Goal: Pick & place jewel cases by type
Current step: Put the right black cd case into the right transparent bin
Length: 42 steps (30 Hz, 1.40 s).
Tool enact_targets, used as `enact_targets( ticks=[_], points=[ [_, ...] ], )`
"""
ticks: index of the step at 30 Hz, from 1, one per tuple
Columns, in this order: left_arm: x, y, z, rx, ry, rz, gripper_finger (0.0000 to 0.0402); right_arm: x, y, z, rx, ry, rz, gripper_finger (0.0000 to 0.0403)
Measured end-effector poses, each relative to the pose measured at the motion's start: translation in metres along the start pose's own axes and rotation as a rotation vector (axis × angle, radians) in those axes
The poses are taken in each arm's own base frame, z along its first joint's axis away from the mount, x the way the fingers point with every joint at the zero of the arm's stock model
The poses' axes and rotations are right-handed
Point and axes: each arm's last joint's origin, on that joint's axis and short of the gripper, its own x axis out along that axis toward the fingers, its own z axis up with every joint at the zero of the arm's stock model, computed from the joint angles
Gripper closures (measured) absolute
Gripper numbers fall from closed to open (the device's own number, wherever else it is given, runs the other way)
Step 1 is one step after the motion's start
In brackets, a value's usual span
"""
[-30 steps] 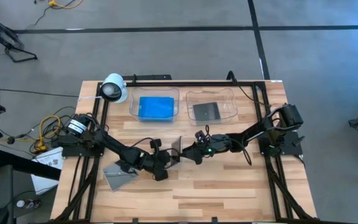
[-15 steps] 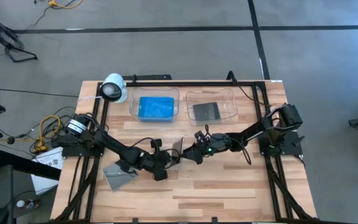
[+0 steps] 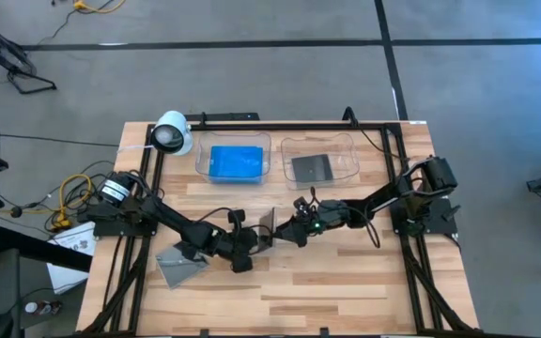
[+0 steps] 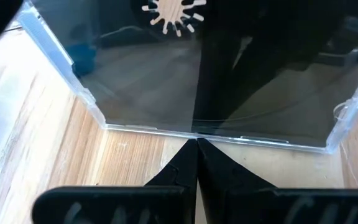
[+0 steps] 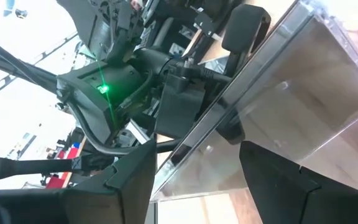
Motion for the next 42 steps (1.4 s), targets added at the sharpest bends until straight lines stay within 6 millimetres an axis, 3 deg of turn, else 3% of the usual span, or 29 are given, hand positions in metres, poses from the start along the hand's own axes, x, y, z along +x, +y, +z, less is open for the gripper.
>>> enact_targets(
  ticks=[25, 42],
  points=[
    [-0.001, -0.002, -0.002, 0.058, 0.024, -0.057, 0.0401, 0.0, -0.009, 0.001, 0.074, 0.025, -0.083, 0.018],
    [-0.002, -0.001, -0.005, 0.053, 0.06, -0.05, 0.0401, -0.001, -0.005, -0.01, 0.041, 0.058, -0.093, 0.0274]
  ],
)
